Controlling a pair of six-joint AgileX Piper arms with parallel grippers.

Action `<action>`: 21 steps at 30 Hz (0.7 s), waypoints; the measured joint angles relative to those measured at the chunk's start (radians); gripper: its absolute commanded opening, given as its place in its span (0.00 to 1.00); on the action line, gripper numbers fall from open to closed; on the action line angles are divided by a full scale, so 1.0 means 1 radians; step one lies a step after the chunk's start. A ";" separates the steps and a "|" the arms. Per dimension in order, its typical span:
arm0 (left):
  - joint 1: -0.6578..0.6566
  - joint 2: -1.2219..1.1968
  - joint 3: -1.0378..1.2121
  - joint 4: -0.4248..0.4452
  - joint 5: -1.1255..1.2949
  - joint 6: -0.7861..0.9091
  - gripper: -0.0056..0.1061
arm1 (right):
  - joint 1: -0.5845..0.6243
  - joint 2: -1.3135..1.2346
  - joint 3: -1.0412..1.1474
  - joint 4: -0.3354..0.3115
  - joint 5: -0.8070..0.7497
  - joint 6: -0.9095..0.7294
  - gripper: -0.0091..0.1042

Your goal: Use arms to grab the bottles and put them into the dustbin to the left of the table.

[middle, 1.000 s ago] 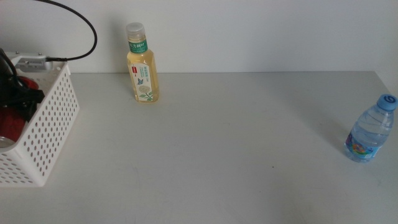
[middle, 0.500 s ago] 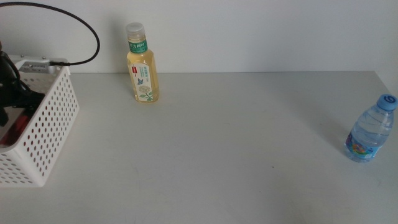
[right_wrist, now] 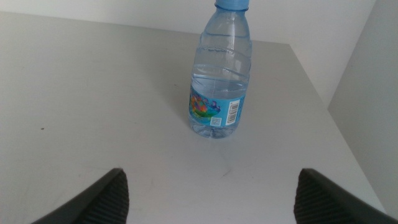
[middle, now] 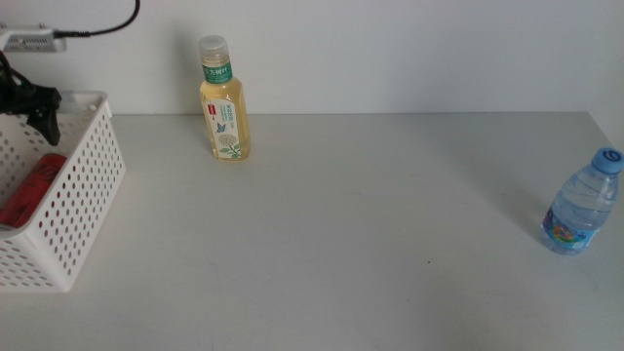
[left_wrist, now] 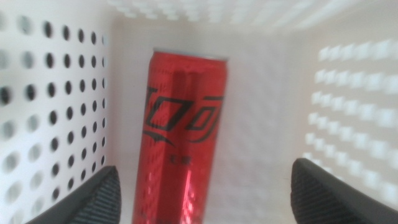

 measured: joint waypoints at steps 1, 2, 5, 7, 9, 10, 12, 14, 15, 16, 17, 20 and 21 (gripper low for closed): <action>-0.004 -0.019 -0.001 -0.005 0.002 -0.015 0.89 | 0.000 0.000 0.000 0.000 0.000 0.000 0.68; -0.008 -0.046 -0.001 -0.006 0.004 -0.029 0.89 | 0.000 0.000 0.000 0.000 0.000 0.000 0.68; -0.033 -0.135 0.033 -0.006 0.003 -0.066 0.89 | 0.000 0.000 0.000 0.000 0.000 0.000 0.68; -0.055 -0.212 0.081 -0.005 0.004 -0.084 0.89 | 0.000 0.000 0.000 0.000 0.000 0.000 0.68; -0.084 -0.294 0.151 -0.004 -0.006 -0.091 0.89 | 0.000 0.000 0.000 0.000 0.000 0.000 0.68; -0.097 -0.319 0.183 -0.004 -0.025 -0.092 0.89 | 0.000 0.000 0.000 0.000 0.000 0.000 0.68; -0.130 -0.408 0.275 -0.004 -0.096 -0.092 0.89 | 0.000 0.000 0.000 0.000 0.000 0.000 0.68; -0.163 -0.478 0.352 -0.004 -0.157 -0.094 0.89 | 0.000 0.000 0.000 0.000 0.000 0.000 0.68; -0.179 -0.516 0.394 -0.004 -0.188 -0.094 0.89 | 0.000 0.000 0.000 0.000 0.000 0.000 0.68; -0.193 -0.546 0.427 -0.004 -0.213 -0.094 0.89 | 0.000 0.000 0.000 0.000 0.000 0.000 0.68; -0.209 -0.584 0.468 -0.004 -0.241 -0.094 0.89 | 0.000 0.000 0.000 0.000 0.000 0.000 0.68; -0.258 -0.699 0.600 -0.004 -0.342 -0.095 0.89 | 0.000 0.000 0.000 0.000 0.000 0.000 0.68; -0.277 -0.738 0.647 -0.004 -0.384 -0.096 0.89 | 0.000 0.000 0.000 0.000 0.000 0.000 0.68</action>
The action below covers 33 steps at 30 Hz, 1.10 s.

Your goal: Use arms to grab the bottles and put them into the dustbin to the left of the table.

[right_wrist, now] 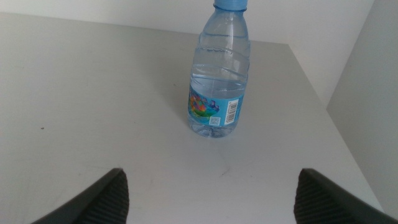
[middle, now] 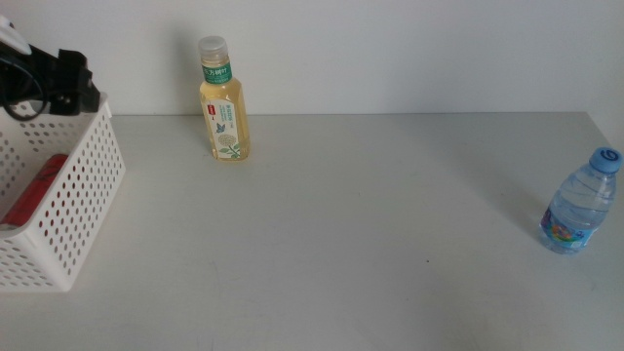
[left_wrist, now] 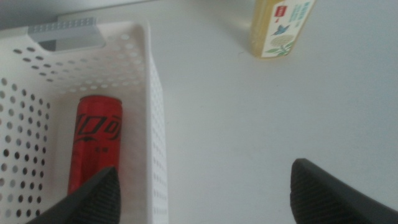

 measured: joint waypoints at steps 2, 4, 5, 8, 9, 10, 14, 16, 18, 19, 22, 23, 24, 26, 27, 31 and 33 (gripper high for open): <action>-0.036 -0.066 0.087 0.000 -0.085 -0.003 0.89 | 0.000 0.000 0.000 0.000 0.000 0.000 0.68; -0.076 -0.125 0.173 -0.002 -0.182 -0.007 0.89 | 0.000 0.000 0.000 0.000 0.000 0.000 0.68; -0.096 -0.154 0.220 -0.005 -0.237 -0.014 0.89 | 0.000 0.000 0.000 0.000 0.000 0.000 0.68; -0.141 -0.214 0.349 -0.018 -0.383 -0.041 0.89 | 0.000 0.000 0.000 0.000 0.000 0.000 0.68; -0.153 -0.226 0.388 -0.019 -0.430 -0.053 0.89 | 0.000 0.000 0.000 0.000 0.000 0.000 0.68; -0.162 -0.232 0.417 -0.023 -0.472 -0.060 0.89 | 0.000 0.000 0.000 0.000 0.000 0.000 0.68; -0.201 -0.239 0.538 -0.030 -0.609 -0.080 0.89 | 0.000 0.000 0.000 0.000 0.000 0.000 0.68; -0.216 -0.239 0.587 -0.031 -0.672 -0.081 0.89 | 0.000 0.000 0.000 0.000 0.000 0.000 0.68; -0.223 -0.239 0.640 -0.036 -0.755 -0.081 0.88 | 0.000 0.000 0.000 0.000 0.000 0.000 0.68; -0.223 -0.239 0.667 -0.038 -0.803 -0.081 0.87 | 0.000 0.000 0.000 0.000 0.000 0.000 0.68; -0.223 -0.239 0.746 -0.037 -0.953 -0.080 0.83 | 0.000 0.000 0.000 0.000 0.000 0.000 0.68; -0.223 -0.238 0.773 -0.037 -1.006 -0.080 0.81 | 0.000 0.000 0.000 0.000 0.000 0.000 0.68; -0.223 -0.236 0.798 -0.037 -1.049 -0.080 0.79 | 0.000 0.000 0.000 0.000 0.000 0.000 0.68; -0.223 -0.222 0.833 -0.037 -1.146 -0.080 0.78 | 0.000 0.000 0.000 0.000 0.000 0.000 0.68; -0.223 -0.210 0.845 -0.037 -1.181 -0.080 0.78 | 0.000 0.000 0.000 0.000 0.000 0.000 0.68; -0.237 -0.155 0.855 -0.037 -1.260 -0.080 0.80 | 0.000 0.000 0.000 0.000 0.000 0.000 0.68; -0.242 -0.117 0.855 -0.036 -1.310 -0.080 0.84 | 0.000 0.000 0.000 0.000 0.000 0.000 0.68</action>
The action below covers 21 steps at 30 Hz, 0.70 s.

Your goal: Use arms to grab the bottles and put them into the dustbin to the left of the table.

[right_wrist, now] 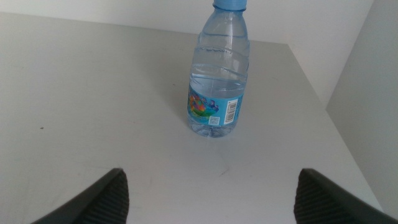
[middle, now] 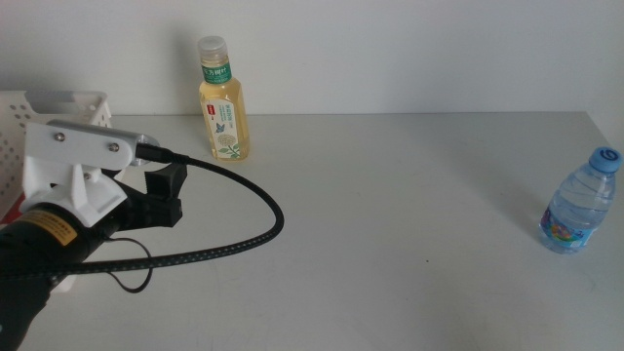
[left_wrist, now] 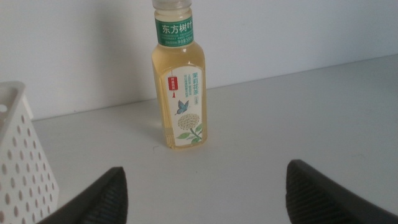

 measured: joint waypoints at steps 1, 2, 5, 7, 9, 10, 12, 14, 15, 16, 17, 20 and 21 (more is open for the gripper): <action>-0.001 0.018 0.000 0.001 -0.026 0.000 0.87 | 0.000 0.000 0.000 0.000 0.000 0.000 0.68; -0.001 0.042 0.000 0.001 -0.062 0.000 0.89 | 0.000 0.000 0.000 0.000 0.000 0.000 0.68; -0.001 0.127 -0.013 0.001 -0.143 0.000 0.89 | 0.000 0.000 0.000 0.000 0.000 0.000 0.68; -0.001 0.184 -0.034 0.001 -0.176 0.000 0.89 | 0.000 0.000 0.000 0.000 0.000 0.000 0.68; -0.001 0.248 -0.072 0.001 -0.189 0.000 0.89 | 0.000 0.000 0.000 0.000 0.000 0.000 0.68; -0.001 0.278 -0.094 0.003 -0.195 0.000 0.89 | 0.000 0.000 0.000 0.000 0.000 0.000 0.68; -0.001 0.327 -0.137 0.003 -0.198 0.000 0.89 | 0.000 0.000 0.000 0.000 0.000 0.000 0.68; -0.001 0.377 -0.180 0.003 -0.201 0.000 0.89 | 0.000 0.000 0.000 0.000 0.000 0.000 0.68; -0.001 0.401 -0.205 0.003 -0.201 0.000 0.89 | 0.000 0.000 0.000 0.000 0.000 0.000 0.68; -0.001 0.416 -0.225 0.003 -0.201 0.000 0.89 | 0.000 0.000 0.000 0.000 0.000 0.000 0.68; -0.001 0.445 -0.257 0.002 -0.202 0.000 0.89 | 0.000 0.000 0.000 0.000 0.000 0.000 0.68; -0.001 0.513 -0.326 0.002 -0.203 -0.001 0.89 | 0.000 0.000 0.000 0.000 0.000 0.000 0.68; -0.001 0.536 -0.349 0.002 -0.203 -0.001 0.89 | 0.000 0.000 0.000 0.000 0.000 0.000 0.68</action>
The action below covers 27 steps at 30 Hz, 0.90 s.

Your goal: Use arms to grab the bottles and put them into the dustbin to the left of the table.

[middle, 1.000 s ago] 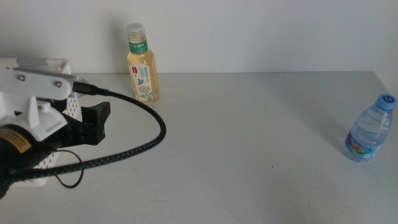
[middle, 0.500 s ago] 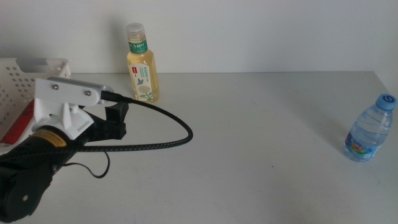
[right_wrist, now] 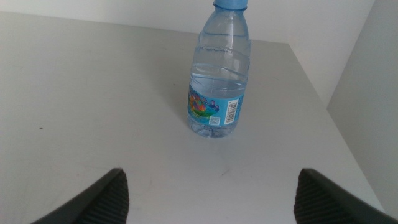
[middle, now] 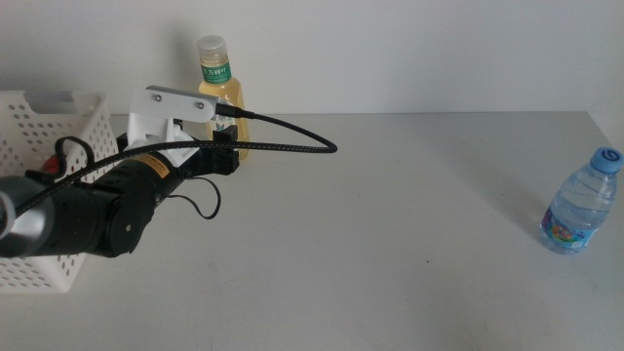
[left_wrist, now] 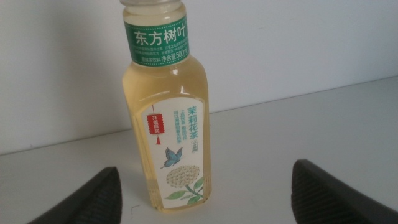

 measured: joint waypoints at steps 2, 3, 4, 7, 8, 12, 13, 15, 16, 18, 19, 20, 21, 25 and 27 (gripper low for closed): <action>0.000 0.044 -0.037 0.000 0.000 0.000 0.89 | 0.000 0.000 0.000 0.000 0.000 0.000 0.68; 0.000 0.064 -0.058 0.000 0.000 0.000 0.89 | 0.000 0.000 0.000 0.000 0.000 0.000 0.68; 0.000 0.084 -0.079 0.000 0.000 0.000 0.89 | 0.000 0.000 0.000 0.000 0.000 0.000 0.68; 0.000 0.131 -0.135 -0.010 0.000 0.000 0.89 | 0.000 0.000 0.000 0.000 0.000 0.000 0.68; 0.000 0.143 -0.149 -0.014 0.000 0.000 0.89 | 0.000 0.000 0.000 0.000 0.000 0.000 0.68; 0.000 0.190 -0.203 -0.037 0.002 0.000 0.89 | 0.000 0.000 0.000 0.000 0.000 0.000 0.68; 0.000 0.198 -0.213 -0.044 0.002 0.001 0.89 | 0.000 0.000 0.000 0.000 0.000 0.000 0.68; 0.001 0.210 -0.226 -0.058 0.004 0.001 0.89 | 0.000 0.000 0.000 0.000 0.000 0.000 0.68; 0.002 0.213 -0.231 -0.058 0.004 0.001 0.89 | 0.000 0.000 0.000 0.000 0.000 0.000 0.68; 0.004 0.220 -0.241 -0.064 0.005 0.001 0.89 | 0.000 0.000 0.000 0.000 0.000 0.000 0.68; 0.006 0.226 -0.247 -0.066 0.005 0.001 0.89 | 0.000 0.000 0.000 0.000 0.000 0.000 0.68; 0.007 0.231 -0.253 -0.066 0.005 0.001 0.89 | 0.000 0.000 0.000 0.000 0.000 0.000 0.68; 0.007 0.238 -0.261 -0.066 0.004 0.001 0.89 | 0.000 0.000 0.000 0.000 0.000 0.000 0.68; 0.007 0.274 -0.295 -0.066 0.004 0.001 0.89 | 0.000 0.000 0.000 0.000 0.000 0.000 0.68; 0.009 0.285 -0.305 -0.068 0.005 0.001 0.89 | 0.000 0.000 0.000 0.000 0.000 0.000 0.68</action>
